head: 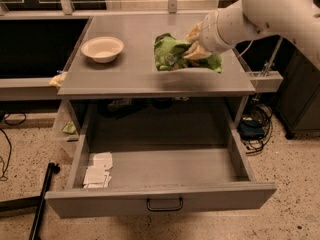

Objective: Pick green rice chip bag from top drawer and place on counter

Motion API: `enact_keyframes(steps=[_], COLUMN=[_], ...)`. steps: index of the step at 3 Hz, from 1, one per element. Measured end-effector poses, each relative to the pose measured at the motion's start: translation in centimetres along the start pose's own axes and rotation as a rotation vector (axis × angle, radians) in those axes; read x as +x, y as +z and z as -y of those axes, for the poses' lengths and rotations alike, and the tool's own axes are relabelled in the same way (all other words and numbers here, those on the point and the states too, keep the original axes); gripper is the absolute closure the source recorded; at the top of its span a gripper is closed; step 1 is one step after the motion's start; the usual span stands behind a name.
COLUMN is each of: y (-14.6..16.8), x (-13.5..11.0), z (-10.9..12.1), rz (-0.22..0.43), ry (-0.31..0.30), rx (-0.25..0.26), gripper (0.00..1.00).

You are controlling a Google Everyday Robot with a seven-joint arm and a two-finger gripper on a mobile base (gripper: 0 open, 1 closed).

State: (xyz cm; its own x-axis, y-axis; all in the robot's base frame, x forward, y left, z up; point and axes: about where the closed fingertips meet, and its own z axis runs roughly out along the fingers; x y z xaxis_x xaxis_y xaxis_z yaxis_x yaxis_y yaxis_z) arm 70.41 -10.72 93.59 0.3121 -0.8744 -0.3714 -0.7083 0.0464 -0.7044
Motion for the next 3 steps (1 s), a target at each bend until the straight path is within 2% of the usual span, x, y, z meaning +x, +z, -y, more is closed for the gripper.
enact_keyframes(steps=[1, 3], y=[4.12, 4.7], x=[0.99, 1.27], z=[0.54, 0.41], rz=[0.036, 0.039], ry=[0.042, 0.048], rx=[0.001, -0.003], gripper=[1.0, 0.59])
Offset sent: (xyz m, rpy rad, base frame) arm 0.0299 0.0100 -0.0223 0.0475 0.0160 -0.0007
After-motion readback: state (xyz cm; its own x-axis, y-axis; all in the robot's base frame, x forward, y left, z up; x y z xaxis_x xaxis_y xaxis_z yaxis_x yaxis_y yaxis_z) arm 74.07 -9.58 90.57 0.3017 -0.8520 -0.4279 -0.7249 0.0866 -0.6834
